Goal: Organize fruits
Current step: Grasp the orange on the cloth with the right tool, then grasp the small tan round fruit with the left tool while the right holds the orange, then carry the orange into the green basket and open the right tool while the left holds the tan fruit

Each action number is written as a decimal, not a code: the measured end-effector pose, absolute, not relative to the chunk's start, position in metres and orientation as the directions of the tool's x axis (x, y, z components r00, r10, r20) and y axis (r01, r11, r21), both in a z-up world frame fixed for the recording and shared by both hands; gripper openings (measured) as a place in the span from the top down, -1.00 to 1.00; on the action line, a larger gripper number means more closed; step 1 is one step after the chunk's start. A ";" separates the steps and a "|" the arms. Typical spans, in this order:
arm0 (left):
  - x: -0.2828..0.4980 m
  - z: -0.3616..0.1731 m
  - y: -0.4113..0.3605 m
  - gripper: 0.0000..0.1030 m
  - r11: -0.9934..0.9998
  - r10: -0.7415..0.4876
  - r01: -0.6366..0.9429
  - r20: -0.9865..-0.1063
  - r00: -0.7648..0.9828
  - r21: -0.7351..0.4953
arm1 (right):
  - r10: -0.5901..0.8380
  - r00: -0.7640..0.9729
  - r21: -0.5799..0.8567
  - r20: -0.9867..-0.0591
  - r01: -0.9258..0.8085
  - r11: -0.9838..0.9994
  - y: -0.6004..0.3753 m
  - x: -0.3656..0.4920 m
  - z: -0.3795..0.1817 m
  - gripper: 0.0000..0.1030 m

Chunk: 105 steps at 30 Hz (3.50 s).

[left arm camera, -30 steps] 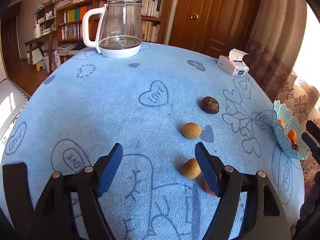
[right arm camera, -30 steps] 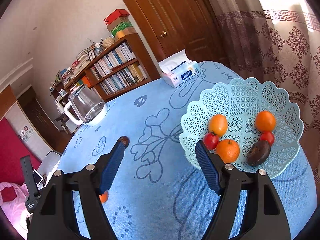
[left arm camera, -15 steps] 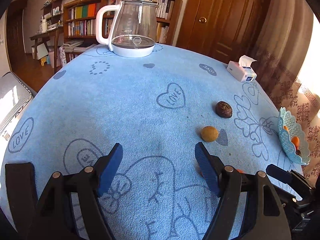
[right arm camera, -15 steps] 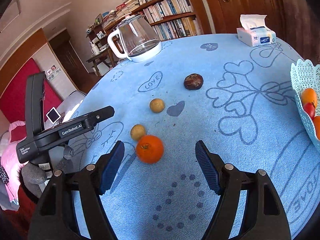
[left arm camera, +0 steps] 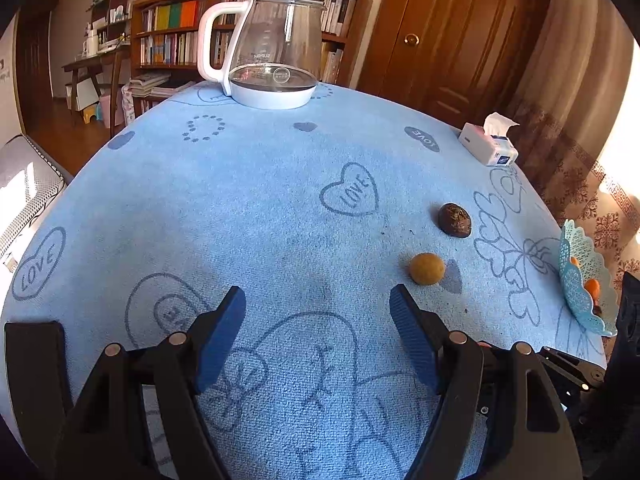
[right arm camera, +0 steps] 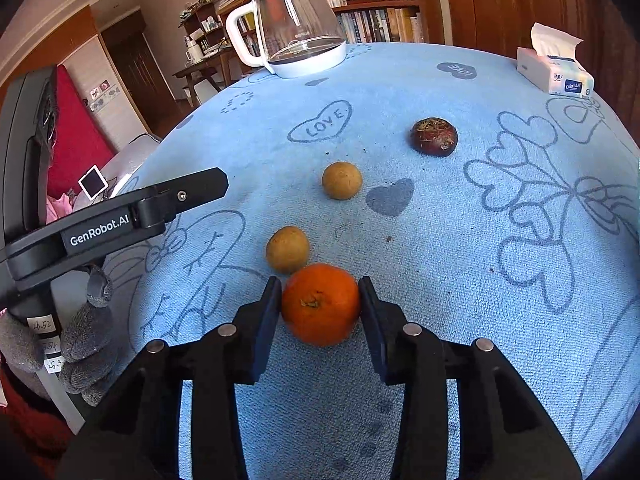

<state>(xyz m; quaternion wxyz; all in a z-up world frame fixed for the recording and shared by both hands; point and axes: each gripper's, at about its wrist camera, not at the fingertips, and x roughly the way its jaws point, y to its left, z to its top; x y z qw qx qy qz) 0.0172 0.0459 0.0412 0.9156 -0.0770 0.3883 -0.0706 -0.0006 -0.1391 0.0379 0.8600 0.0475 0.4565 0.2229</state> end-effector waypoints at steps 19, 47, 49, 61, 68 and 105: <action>0.001 0.035 -0.004 -0.44 0.953 -0.296 0.252 -0.695 0.656 -0.168 | 0.327 0.620 0.302 -0.713 -0.150 0.941 -0.209 -0.003 0.050 0.23; 0.010 0.013 -0.023 0.50 0.936 -0.332 0.301 -0.736 0.590 -0.181 | 0.336 0.631 0.308 -0.699 -0.159 0.938 -0.208 -0.006 0.055 0.23; 0.010 0.014 -0.022 0.50 0.936 -0.334 0.297 -0.733 0.593 -0.187 | 0.336 0.634 0.310 -0.696 -0.157 0.938 -0.209 -0.006 0.056 0.23; 0.010 0.015 -0.015 0.50 0.936 -0.347 0.277 -0.719 0.603 -0.219 | 0.330 0.679 0.330 -0.655 -0.136 0.934 -0.224 -0.010 0.075 0.23; 0.010 0.015 -0.015 0.50 0.935 -0.349 0.278 -0.719 0.602 -0.221 | 0.299 0.724 0.351 -0.622 -0.083 0.933 -0.254 -0.014 0.092 0.23; 0.010 0.015 -0.014 0.49 0.935 -0.349 0.277 -0.719 0.601 -0.222 | 0.028 0.734 0.421 -0.678 0.357 0.834 -0.416 -0.023 0.072 0.23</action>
